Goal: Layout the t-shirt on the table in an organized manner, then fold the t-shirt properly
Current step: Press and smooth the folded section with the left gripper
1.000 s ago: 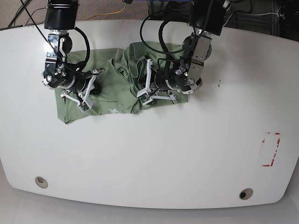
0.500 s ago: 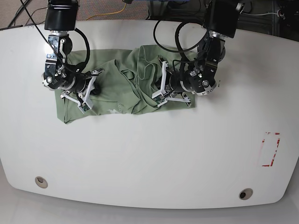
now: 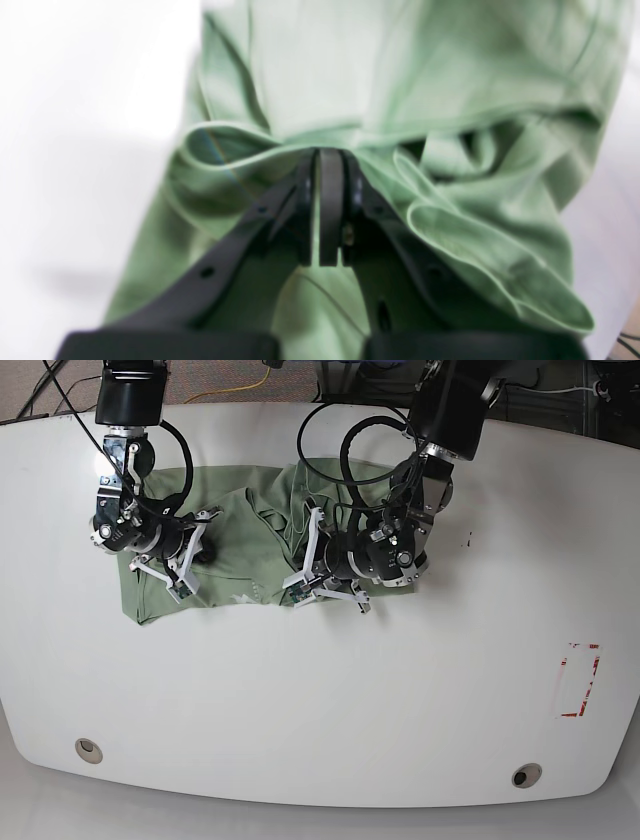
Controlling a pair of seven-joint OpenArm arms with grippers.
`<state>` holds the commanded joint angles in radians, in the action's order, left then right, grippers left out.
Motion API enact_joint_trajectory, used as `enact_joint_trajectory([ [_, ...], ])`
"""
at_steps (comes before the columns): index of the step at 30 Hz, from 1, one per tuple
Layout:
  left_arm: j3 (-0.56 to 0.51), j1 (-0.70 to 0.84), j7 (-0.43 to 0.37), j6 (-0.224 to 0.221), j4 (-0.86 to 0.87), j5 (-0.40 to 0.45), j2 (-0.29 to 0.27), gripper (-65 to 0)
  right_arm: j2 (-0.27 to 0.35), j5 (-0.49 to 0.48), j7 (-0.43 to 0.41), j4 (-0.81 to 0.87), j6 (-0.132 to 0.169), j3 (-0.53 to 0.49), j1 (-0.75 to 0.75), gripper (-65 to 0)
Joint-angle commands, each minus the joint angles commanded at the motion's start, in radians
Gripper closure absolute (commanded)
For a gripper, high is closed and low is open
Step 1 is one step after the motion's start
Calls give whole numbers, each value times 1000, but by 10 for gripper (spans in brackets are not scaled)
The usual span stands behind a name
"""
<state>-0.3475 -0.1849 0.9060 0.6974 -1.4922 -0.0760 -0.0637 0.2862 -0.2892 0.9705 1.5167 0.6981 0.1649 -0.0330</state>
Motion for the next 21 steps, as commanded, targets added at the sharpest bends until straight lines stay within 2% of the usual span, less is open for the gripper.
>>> enact_joint_trajectory([
  [4, 9, 5, 2, 1, -18, -5, 43, 0, 2, 0, 0, 0, 0, 0, -5, -27],
  [9, 15, 46, 2, 1, -130, -5, 81, 0, 0, 0, 0, 0, 0, 0, -5, -27],
  [14, 60, 89, 3, 1, -203, 3, 86, 0, -3, 0, 9, 0, 0, 0, -5, -27],
  [21, 123, 86, 2, 1, -137, 5, 80, 0, -3, -3, 20, 0, 0, 0, -6, -27],
])
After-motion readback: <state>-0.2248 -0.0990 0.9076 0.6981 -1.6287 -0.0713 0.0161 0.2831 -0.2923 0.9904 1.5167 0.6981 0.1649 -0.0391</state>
